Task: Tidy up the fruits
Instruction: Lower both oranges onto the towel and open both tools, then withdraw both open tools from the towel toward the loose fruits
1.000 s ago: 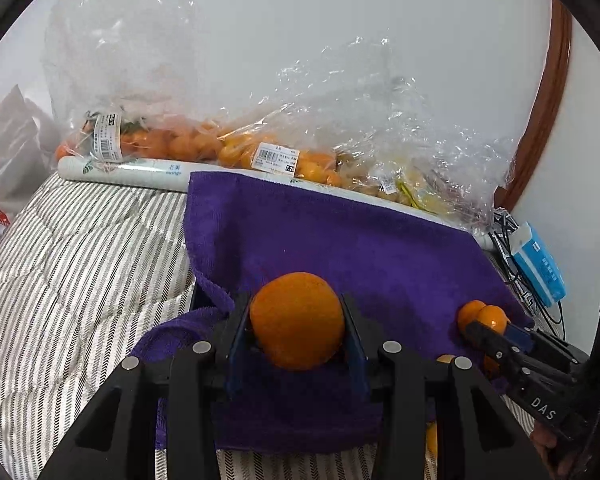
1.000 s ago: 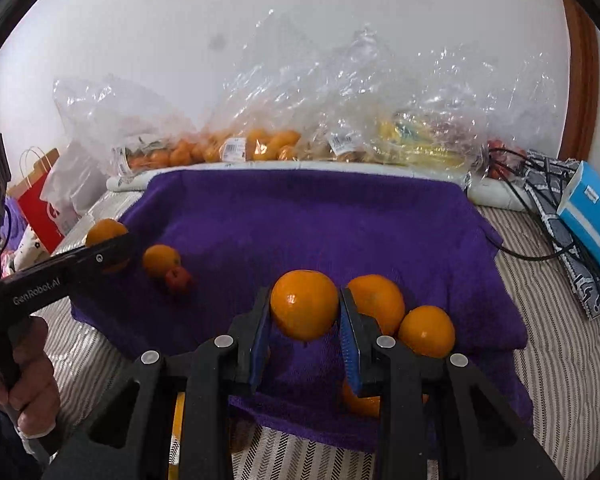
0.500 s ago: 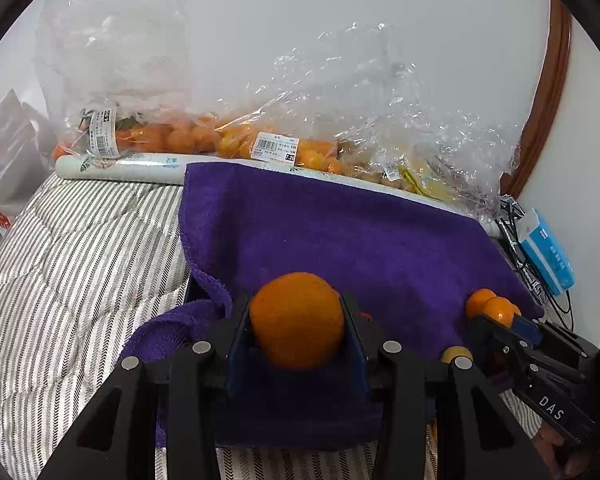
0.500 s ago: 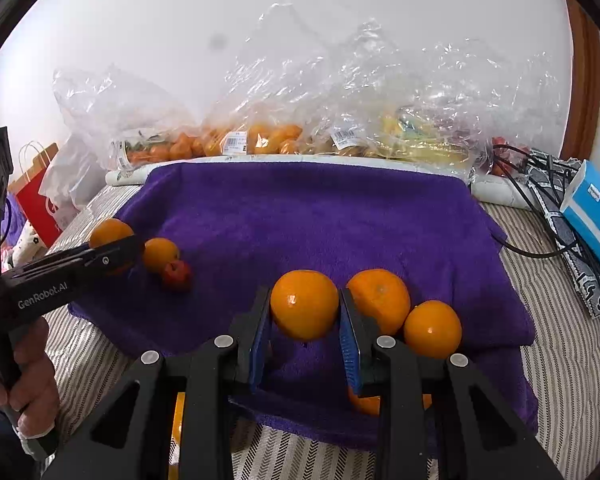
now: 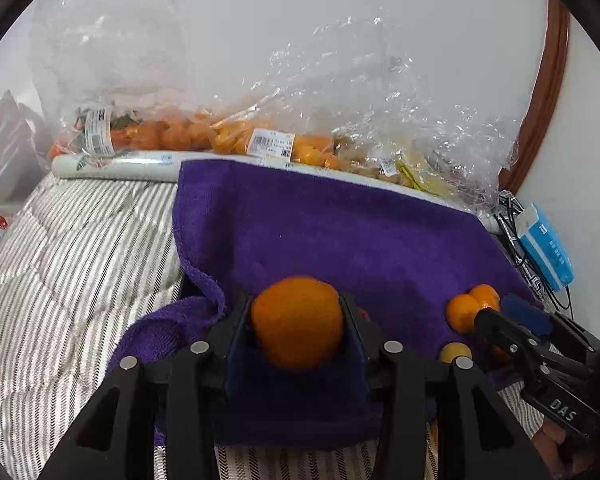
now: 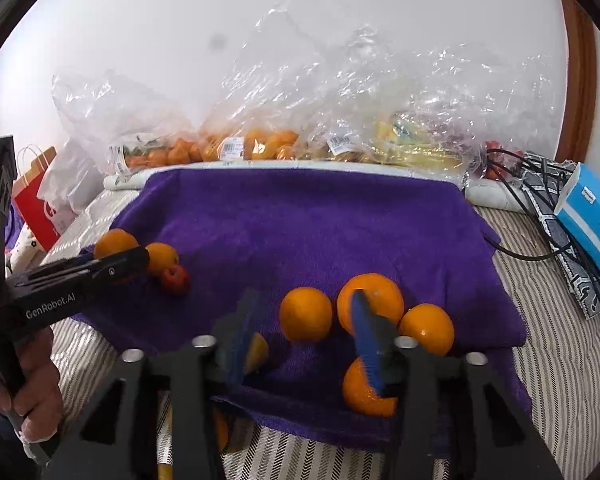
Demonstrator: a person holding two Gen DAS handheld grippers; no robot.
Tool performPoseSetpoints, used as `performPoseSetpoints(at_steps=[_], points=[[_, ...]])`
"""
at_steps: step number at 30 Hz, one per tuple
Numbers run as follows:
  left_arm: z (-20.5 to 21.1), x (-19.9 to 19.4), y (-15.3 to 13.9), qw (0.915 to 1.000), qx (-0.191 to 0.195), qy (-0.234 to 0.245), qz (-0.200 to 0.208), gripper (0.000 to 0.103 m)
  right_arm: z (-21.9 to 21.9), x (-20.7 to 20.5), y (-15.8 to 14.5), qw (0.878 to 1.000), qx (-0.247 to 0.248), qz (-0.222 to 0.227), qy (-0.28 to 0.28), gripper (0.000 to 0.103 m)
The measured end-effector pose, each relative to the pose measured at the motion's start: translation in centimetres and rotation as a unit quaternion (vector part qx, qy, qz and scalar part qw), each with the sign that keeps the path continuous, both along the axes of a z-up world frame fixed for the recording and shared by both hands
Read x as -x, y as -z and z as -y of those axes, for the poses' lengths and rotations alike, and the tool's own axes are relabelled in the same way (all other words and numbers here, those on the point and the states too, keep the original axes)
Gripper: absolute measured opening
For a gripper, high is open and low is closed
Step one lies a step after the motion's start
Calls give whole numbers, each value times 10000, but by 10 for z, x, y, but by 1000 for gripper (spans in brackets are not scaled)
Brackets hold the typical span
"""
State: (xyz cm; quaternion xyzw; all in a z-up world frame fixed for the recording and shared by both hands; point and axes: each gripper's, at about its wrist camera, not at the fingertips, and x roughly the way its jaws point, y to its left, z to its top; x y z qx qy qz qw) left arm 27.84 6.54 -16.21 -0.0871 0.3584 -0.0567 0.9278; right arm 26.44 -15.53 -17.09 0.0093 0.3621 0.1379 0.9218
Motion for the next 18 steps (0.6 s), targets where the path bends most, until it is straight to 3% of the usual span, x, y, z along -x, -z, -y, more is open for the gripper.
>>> performPoseSetpoints(at_steps=[2,6,14,18], points=[[1,4,-4,9999,20,46,151,52,1,1,-3,10000,-5,87,-3,67],[1,9,-11,9994,43,92,334,60,2,3,-6,9998,17,212,57,73],[2,10,-13,9994,57,-3,346,61,-1,10,-10,9987,184,452,122,79],[0,10,-13,9993,71,-77,348,61,1,7,-7,9992,192,334,106,82]])
